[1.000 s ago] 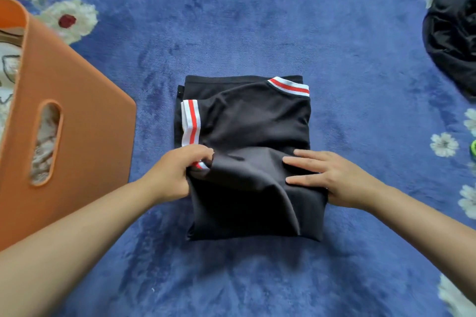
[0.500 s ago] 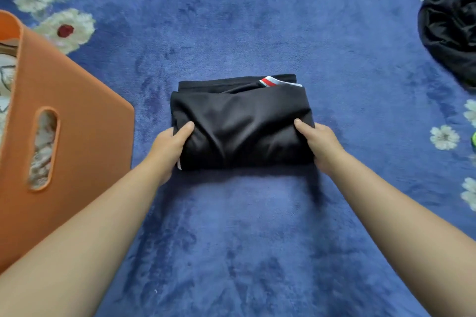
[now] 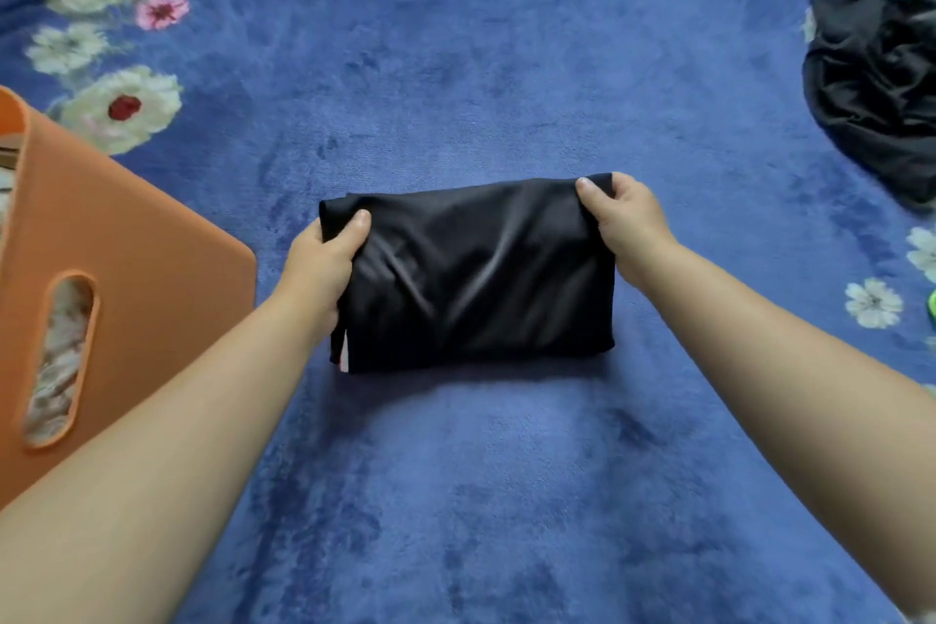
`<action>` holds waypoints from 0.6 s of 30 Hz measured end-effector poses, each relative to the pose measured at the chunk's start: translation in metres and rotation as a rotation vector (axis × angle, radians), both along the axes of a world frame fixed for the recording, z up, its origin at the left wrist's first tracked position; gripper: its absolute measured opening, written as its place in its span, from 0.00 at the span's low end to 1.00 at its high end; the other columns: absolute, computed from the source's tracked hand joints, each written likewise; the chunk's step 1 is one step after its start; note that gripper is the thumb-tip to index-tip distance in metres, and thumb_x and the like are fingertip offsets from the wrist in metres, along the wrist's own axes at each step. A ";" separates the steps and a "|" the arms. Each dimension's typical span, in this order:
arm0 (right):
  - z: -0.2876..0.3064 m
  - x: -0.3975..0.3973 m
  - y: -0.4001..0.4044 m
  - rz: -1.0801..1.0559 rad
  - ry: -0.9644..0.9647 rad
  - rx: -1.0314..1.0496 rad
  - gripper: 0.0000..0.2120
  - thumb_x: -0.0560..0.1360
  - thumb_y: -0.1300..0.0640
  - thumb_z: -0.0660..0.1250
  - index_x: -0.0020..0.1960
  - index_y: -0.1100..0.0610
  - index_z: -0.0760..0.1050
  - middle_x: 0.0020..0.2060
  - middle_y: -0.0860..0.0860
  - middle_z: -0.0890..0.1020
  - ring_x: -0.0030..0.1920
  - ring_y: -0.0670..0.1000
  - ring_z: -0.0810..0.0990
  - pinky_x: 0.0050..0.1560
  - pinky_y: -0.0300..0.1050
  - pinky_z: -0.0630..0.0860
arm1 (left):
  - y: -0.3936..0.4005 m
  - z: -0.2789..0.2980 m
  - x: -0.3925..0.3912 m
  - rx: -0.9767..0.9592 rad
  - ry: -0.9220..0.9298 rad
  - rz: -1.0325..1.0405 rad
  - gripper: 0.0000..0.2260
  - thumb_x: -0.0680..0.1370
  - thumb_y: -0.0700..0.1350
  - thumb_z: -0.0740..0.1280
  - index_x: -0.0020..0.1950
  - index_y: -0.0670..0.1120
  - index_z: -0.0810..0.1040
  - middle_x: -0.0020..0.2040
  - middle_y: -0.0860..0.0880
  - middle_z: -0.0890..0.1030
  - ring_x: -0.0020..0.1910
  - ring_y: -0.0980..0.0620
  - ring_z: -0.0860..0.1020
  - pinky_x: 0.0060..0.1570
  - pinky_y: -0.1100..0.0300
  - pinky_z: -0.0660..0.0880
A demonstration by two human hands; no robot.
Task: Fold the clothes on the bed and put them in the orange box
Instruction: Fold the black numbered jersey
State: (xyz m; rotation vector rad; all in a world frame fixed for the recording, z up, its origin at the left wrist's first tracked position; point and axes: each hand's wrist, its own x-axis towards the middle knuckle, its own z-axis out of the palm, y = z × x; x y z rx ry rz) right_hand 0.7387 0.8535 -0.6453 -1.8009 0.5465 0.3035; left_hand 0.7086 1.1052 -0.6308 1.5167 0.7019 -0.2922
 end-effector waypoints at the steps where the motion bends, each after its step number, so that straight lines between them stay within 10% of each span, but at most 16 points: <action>1: -0.002 0.000 0.006 -0.029 -0.036 -0.095 0.15 0.79 0.54 0.59 0.46 0.67 0.70 0.38 0.53 0.73 0.40 0.49 0.71 0.39 0.41 0.68 | 0.001 -0.006 0.002 0.118 -0.029 0.021 0.04 0.79 0.44 0.63 0.50 0.46 0.76 0.47 0.51 0.80 0.49 0.52 0.78 0.52 0.59 0.75; 5: -0.013 0.006 0.022 0.004 -0.117 -0.365 0.13 0.81 0.55 0.53 0.39 0.57 0.61 0.31 0.48 0.66 0.33 0.49 0.65 0.34 0.44 0.55 | 0.000 -0.026 0.019 0.508 -0.020 -0.024 0.18 0.80 0.51 0.59 0.66 0.41 0.72 0.64 0.46 0.75 0.64 0.47 0.72 0.66 0.53 0.67; 9: -0.025 0.018 0.024 0.041 -0.054 -0.595 0.12 0.82 0.52 0.49 0.51 0.60 0.64 0.37 0.55 0.72 0.39 0.56 0.67 0.38 0.44 0.58 | -0.004 -0.034 0.037 0.828 0.044 -0.200 0.19 0.82 0.51 0.54 0.62 0.38 0.71 0.63 0.39 0.74 0.63 0.41 0.70 0.58 0.55 0.64; 18: -0.051 0.031 0.032 0.197 0.052 -0.874 0.18 0.82 0.51 0.48 0.61 0.63 0.64 0.54 0.63 0.77 0.54 0.64 0.76 0.42 0.49 0.64 | -0.002 -0.059 0.061 0.992 0.165 -0.402 0.24 0.82 0.52 0.49 0.63 0.34 0.70 0.62 0.35 0.73 0.63 0.37 0.69 0.59 0.49 0.66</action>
